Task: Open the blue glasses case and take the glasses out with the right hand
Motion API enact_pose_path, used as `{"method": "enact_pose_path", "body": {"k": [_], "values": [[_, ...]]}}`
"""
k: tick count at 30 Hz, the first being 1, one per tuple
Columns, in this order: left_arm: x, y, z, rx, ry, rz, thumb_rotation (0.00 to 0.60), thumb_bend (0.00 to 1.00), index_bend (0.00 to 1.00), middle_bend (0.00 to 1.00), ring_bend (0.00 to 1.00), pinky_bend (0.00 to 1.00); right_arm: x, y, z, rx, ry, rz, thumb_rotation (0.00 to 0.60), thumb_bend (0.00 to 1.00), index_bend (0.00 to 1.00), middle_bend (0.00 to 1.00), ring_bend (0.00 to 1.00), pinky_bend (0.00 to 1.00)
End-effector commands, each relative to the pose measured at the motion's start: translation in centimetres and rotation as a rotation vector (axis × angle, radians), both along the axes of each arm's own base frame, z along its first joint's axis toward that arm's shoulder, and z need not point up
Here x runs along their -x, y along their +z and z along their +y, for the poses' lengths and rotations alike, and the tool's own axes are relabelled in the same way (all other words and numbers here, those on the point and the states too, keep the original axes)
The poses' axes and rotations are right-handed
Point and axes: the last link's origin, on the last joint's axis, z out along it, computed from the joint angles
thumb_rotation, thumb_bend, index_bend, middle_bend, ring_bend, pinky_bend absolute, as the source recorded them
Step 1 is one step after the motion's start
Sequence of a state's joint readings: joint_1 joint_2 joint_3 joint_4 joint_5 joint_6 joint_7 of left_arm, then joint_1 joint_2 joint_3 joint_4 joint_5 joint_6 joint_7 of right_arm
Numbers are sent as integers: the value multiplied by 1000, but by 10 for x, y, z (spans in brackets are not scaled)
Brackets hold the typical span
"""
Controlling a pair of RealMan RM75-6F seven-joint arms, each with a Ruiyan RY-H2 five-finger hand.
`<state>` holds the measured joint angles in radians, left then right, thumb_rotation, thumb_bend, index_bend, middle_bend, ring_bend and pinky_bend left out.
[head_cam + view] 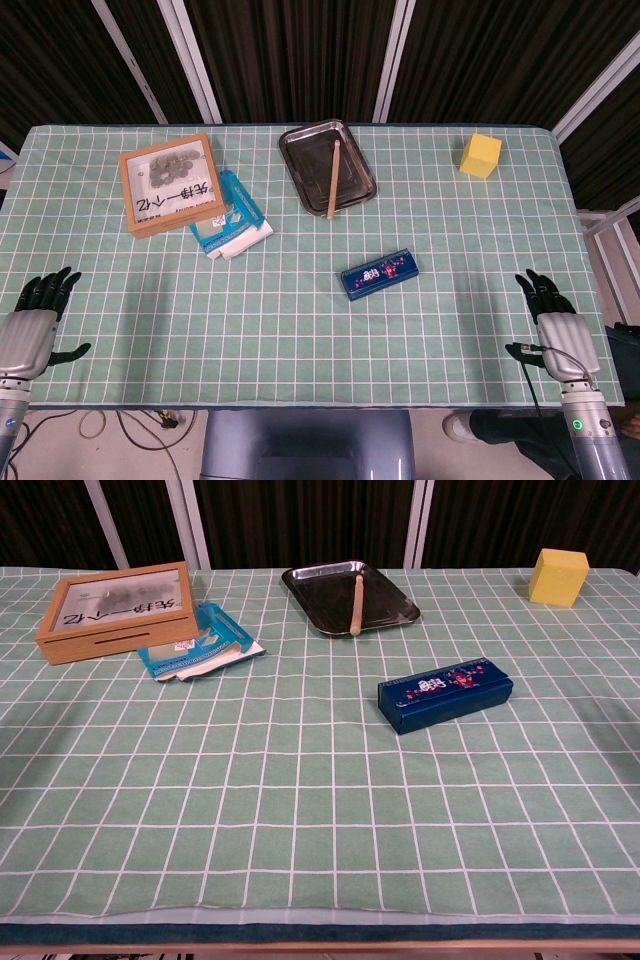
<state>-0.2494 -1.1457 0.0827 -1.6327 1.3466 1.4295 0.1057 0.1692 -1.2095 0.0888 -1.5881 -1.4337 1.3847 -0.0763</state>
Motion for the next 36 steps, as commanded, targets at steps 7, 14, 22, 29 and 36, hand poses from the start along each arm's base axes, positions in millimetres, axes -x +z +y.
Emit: {"method": "enact_pose_path", "body": {"k": [7, 14, 22, 29, 36], "values": [[-1, 2, -3, -1, 3, 11, 600, 65, 0, 0, 0, 0, 1, 3, 1, -1, -4, -13, 600, 143, 0, 0, 0, 235], [1, 6, -3, -13, 12, -2, 600, 65, 0, 0, 0, 0, -4, -2, 2, -12, 11, -2, 600, 144, 0, 0, 0, 235], [2, 6, -1, -16, 22, 0, 600, 65, 0, 0, 0, 0, -4, -2, 4, -9, 6, 6, 600, 144, 0, 0, 0, 235], [1, 8, -5, -25, 23, 0, 600, 65, 0, 0, 0, 0, -6, -2, 5, -14, 15, -5, 600, 139, 0, 0, 0, 235], [0, 8, -5, -32, 29, -6, 600, 65, 0, 0, 0, 0, -15, -1, -3, -20, 34, -25, 600, 93, 0, 0, 0, 235]]}}
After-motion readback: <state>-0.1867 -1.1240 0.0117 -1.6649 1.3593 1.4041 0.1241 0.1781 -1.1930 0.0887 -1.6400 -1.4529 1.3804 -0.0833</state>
